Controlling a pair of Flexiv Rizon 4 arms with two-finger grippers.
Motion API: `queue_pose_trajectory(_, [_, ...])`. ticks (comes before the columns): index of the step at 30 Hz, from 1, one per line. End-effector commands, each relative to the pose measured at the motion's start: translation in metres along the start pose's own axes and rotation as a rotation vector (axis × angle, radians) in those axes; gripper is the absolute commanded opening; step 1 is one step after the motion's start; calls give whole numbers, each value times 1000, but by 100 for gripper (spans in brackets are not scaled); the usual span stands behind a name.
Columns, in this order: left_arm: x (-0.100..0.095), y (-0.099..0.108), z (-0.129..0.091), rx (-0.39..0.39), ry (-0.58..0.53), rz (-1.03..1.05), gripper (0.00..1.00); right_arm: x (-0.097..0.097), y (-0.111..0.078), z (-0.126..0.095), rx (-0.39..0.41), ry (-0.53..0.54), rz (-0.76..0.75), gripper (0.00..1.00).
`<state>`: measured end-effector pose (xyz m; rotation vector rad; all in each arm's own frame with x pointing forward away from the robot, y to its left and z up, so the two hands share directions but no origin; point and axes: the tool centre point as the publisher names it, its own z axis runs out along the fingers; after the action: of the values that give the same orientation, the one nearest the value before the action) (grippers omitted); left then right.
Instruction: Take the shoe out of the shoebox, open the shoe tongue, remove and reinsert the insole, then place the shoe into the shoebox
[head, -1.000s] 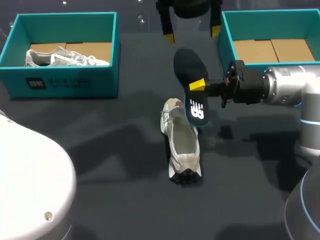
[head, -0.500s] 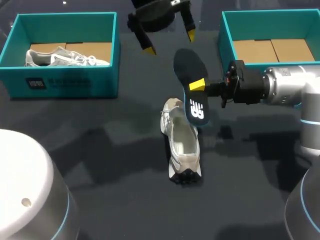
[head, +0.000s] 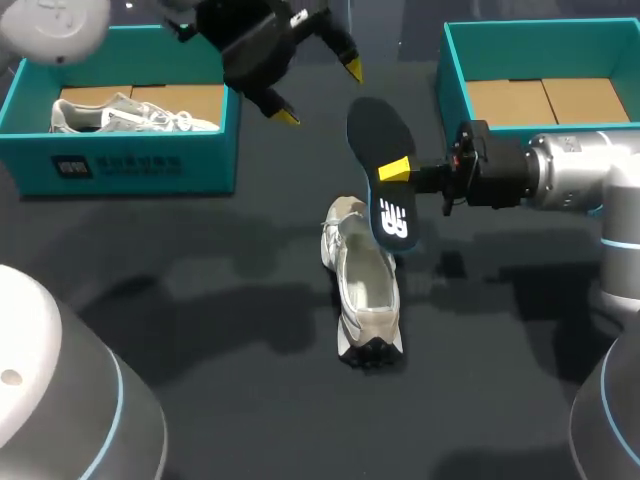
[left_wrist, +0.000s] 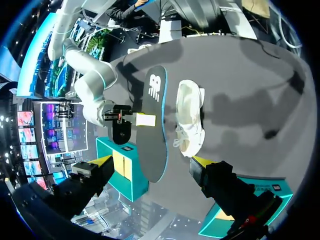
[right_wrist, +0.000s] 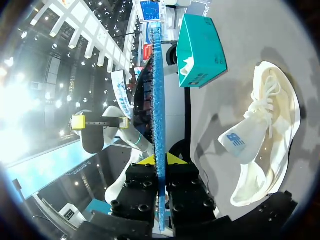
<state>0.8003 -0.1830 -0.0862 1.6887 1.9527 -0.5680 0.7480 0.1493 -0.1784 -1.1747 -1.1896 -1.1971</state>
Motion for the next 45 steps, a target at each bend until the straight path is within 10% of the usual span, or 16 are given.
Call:
queue_pose_trajectory(1, [7, -4, 3, 26, -257, 0, 100, -1, -1, 1, -2, 0, 0, 0])
queue_pose_trajectory(15, [44, -10, 13, 14, -546, 1, 100, -1, -1, 1, -2, 0, 0, 0])
queue_pose_trajectory(30, [44, -10, 13, 14, -546, 1, 100, -1, -1, 1, -2, 0, 0, 0])
queue_pose_trajectory(45, [49, -13, 68, 7, -683, -87, 100, 0, -3, 4, -5, 6, -5, 0])
